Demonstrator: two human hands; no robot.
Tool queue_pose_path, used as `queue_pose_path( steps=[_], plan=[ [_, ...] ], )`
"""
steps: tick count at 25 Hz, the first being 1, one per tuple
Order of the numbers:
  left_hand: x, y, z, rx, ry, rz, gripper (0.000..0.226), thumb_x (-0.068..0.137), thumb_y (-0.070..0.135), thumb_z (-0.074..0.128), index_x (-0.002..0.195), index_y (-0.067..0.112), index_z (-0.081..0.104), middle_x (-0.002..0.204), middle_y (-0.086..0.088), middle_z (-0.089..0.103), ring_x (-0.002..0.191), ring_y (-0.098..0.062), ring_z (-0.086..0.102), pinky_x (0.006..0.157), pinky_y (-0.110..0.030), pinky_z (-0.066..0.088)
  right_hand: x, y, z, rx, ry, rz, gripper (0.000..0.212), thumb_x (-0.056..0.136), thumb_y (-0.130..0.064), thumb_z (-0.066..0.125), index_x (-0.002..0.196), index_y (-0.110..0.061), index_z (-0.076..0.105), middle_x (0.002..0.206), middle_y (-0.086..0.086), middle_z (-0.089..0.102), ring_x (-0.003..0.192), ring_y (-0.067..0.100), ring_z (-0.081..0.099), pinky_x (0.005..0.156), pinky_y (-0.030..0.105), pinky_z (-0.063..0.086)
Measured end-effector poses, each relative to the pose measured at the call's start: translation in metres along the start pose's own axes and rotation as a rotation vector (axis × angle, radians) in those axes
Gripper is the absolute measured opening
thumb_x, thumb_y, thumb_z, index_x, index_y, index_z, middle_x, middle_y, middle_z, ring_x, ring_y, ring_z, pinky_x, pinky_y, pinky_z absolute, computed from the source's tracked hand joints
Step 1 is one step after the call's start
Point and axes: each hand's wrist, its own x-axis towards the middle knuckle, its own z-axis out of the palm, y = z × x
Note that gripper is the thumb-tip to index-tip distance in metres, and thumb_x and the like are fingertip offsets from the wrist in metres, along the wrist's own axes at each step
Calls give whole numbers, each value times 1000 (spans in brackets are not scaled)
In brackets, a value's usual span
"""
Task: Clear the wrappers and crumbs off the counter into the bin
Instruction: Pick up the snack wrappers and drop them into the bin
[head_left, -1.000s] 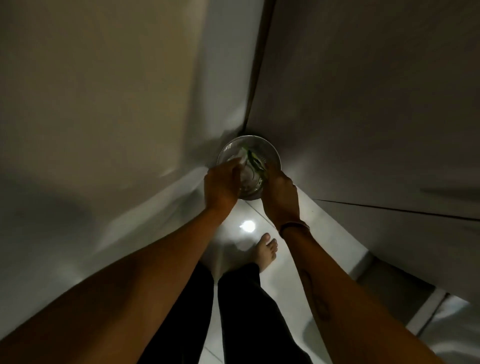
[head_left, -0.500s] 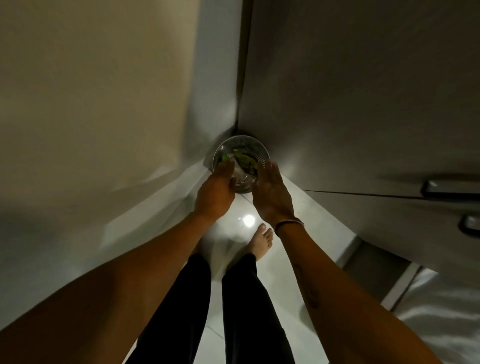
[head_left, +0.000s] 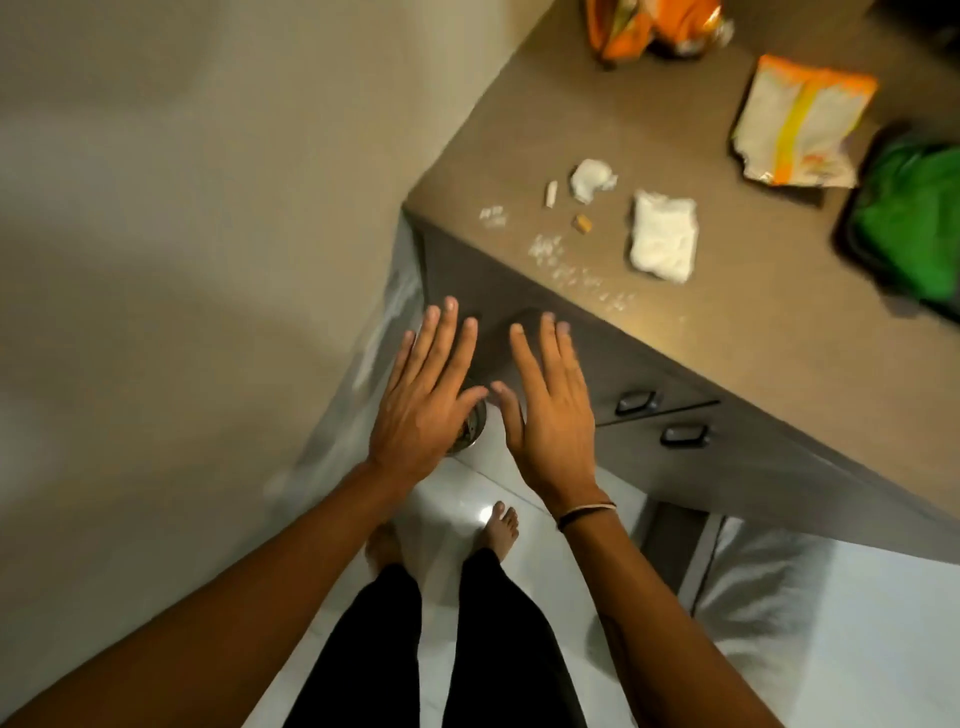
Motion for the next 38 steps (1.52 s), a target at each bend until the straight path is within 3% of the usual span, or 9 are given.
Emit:
queue_pose_path(
  steps=[4,8,15,19,21,27,29,34,38],
  plan=[
    [61,21,-63,20,147,84,78,108,54,39,166,7,18,175,-20,15,163,-35,10,132,-52,16,47,-6,-90,82,273,-74,59,110,-37,53,163,-17,35,172,10,31,161,24,30,129,41,35],
    [150,46,-89,-15,263,146,79,104,47,55,164,5,25,173,-22,21,162,-38,16,131,-53,23,107,30,-153,7,377,32,61,109,-34,53,163,-16,33,173,11,27,162,27,25,130,40,31],
    [319,92,-65,44,103,133,65,101,39,64,159,18,44,173,-17,25,157,-36,31,117,-54,43,209,148,-203,-150,-4,250,82,101,-41,62,167,-18,19,175,16,17,164,36,13,132,53,22],
    [396,97,-43,126,-120,79,68,103,40,61,163,34,30,176,-18,2,162,-41,1,127,-60,24,237,199,-193,-259,-257,306,79,101,-52,60,165,-22,23,169,23,22,157,45,21,128,56,27],
    [419,95,-34,123,-178,57,66,104,37,60,163,33,31,175,-20,8,161,-43,2,128,-58,23,240,214,-179,-311,-276,282,66,103,-53,54,159,-23,34,157,24,36,145,46,35,118,57,39],
    [416,89,-19,108,-48,59,32,102,17,61,133,13,67,134,-17,67,124,-39,63,99,-51,58,237,218,-170,-331,-125,283,47,104,-13,50,150,-21,48,142,23,57,124,47,62,94,55,56],
    [404,85,-23,130,-34,59,29,98,11,64,127,12,69,129,-17,68,117,-40,66,91,-51,61,238,210,-171,-364,-68,287,35,104,-17,51,139,-20,55,124,24,69,106,48,70,84,51,58],
    [364,76,-50,5,78,146,31,95,12,68,126,16,71,130,-11,70,112,-35,69,88,-45,61,225,180,-181,-394,12,254,32,99,-22,62,130,-28,67,114,20,76,97,46,72,77,45,58],
    [302,60,-84,-265,263,126,21,92,4,65,109,9,76,118,-12,74,102,-36,71,86,-49,61,198,110,-171,-263,206,90,39,89,-18,78,127,-25,73,131,7,75,110,36,76,76,42,63]
  ],
)
